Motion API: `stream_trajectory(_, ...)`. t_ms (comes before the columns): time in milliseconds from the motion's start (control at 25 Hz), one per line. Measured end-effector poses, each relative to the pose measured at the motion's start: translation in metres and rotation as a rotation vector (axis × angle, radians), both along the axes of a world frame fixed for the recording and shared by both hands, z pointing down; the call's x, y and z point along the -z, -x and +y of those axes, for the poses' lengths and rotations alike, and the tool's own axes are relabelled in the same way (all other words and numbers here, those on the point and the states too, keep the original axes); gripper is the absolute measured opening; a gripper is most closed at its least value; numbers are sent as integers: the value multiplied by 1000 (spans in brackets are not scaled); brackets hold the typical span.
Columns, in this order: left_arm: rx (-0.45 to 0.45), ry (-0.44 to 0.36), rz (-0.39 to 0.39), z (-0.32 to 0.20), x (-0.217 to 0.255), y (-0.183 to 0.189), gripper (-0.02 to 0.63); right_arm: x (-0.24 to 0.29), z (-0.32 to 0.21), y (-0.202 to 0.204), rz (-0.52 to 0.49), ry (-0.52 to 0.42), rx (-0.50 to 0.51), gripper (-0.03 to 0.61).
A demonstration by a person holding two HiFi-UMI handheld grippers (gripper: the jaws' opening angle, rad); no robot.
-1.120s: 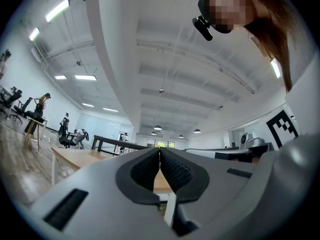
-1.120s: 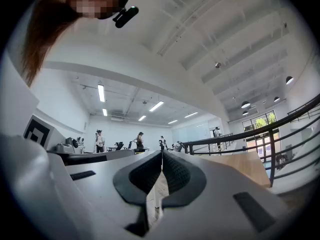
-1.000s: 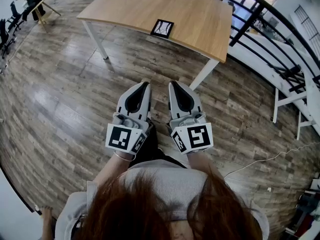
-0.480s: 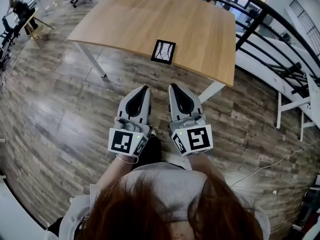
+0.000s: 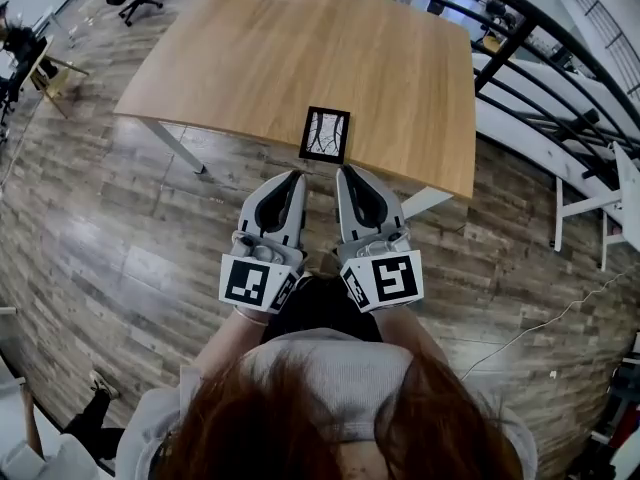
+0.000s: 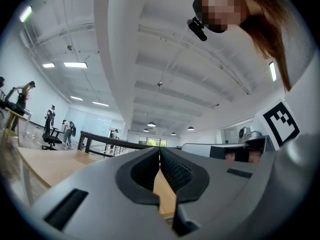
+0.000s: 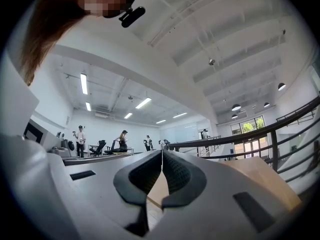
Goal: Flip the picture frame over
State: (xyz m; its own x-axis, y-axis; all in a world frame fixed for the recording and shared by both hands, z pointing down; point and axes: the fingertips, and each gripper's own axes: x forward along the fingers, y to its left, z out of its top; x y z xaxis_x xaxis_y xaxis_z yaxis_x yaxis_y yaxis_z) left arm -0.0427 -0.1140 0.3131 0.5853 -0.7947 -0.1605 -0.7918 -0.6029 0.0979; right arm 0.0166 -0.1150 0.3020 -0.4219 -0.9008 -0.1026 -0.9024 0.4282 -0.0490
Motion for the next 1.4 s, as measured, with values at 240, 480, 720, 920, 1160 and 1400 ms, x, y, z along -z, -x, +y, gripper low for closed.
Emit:
stream_trajectory(240, 34, 46, 14, -21, -14, 2, 8, -22, -28, 0, 18, 36, 71, 17)
stream_trajectory(480, 65, 87, 16, -32, -31, 1, 8, -66, -53, 7, 250, 90, 85, 18)
stream_trajectory(720, 89, 139, 9, -37, -57, 11, 9, -154, -93, 17, 662, 178, 149, 128)
stream_trajectory(920, 113, 179, -3, -39, -76, 25, 8, -217, -119, 27, 1012, 185, 210, 173)
stream_trajectory(1160, 139, 200, 0, -41, -86, 39, 8, -265, -140, 40, 1331, 93, 241, 173)
stream_trajectory(1400, 163, 215, 7, -40, -92, 51, 8, -293, -159, 38, 1435, 118, 205, 173)
